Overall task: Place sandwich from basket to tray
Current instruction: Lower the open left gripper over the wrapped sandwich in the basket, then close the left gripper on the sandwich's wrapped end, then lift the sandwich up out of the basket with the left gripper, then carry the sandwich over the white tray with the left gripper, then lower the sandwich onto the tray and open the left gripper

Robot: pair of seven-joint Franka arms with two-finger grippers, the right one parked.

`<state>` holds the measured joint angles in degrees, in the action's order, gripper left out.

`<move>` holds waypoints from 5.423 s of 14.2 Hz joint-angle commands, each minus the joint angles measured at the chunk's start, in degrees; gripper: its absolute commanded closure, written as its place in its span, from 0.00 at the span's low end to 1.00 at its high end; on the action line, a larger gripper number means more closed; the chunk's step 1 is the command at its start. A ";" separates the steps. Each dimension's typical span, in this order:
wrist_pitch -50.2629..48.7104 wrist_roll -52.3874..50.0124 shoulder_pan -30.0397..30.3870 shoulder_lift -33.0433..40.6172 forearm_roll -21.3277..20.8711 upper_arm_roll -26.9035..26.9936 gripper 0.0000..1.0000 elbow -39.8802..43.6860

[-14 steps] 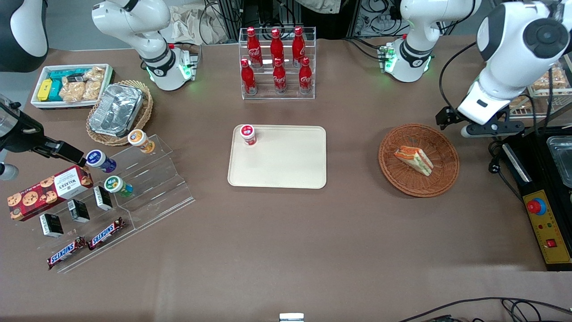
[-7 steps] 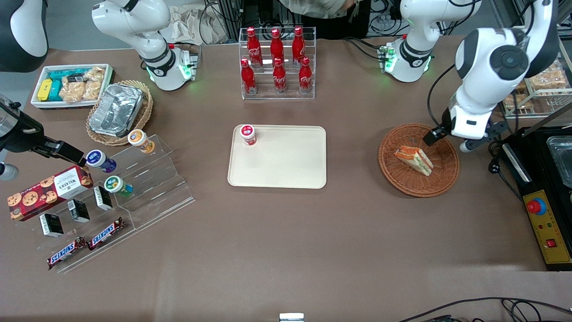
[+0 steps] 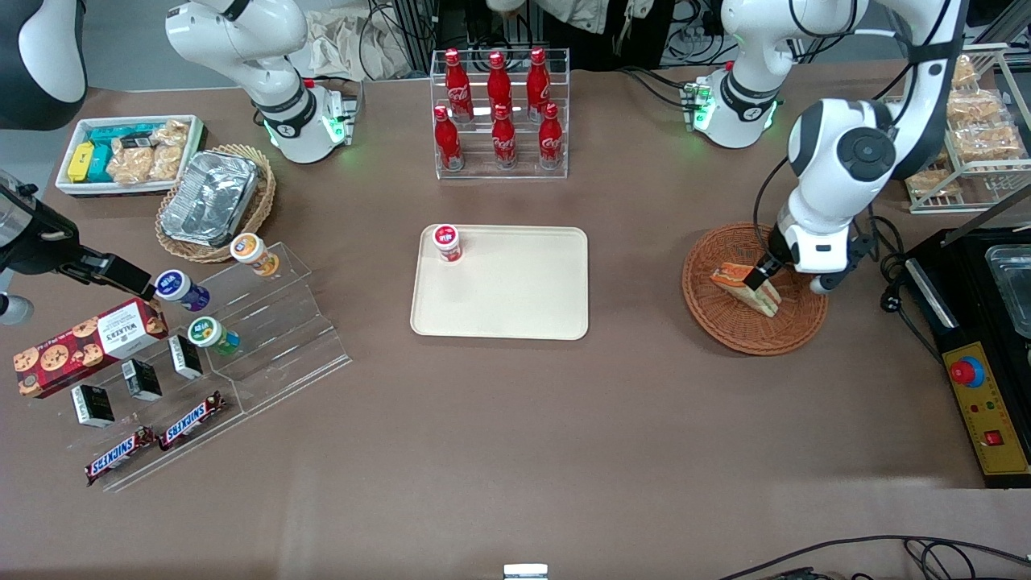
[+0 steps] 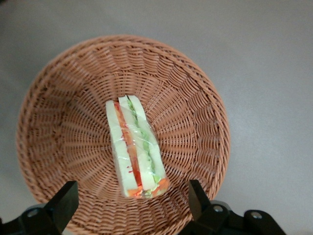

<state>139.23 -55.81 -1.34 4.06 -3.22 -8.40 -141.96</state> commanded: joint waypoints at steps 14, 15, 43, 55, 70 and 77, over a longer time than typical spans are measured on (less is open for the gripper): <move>11.68 -16.35 -0.86 -6.35 -11.99 0.31 0.51 -2.71; 11.77 -16.35 -0.86 -6.35 -11.99 0.31 0.63 -2.71; -59.33 34.28 0.11 -0.46 1.37 -1.35 1.00 45.72; -46.79 14.77 -15.95 -8.37 3.66 -7.60 1.00 42.82; -5.83 29.53 -25.64 -19.95 5.68 -8.92 1.00 29.37; 2.27 32.16 -26.87 -26.99 5.15 -8.83 1.00 29.37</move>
<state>139.65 -24.43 -26.90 -21.52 2.08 -17.60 -113.54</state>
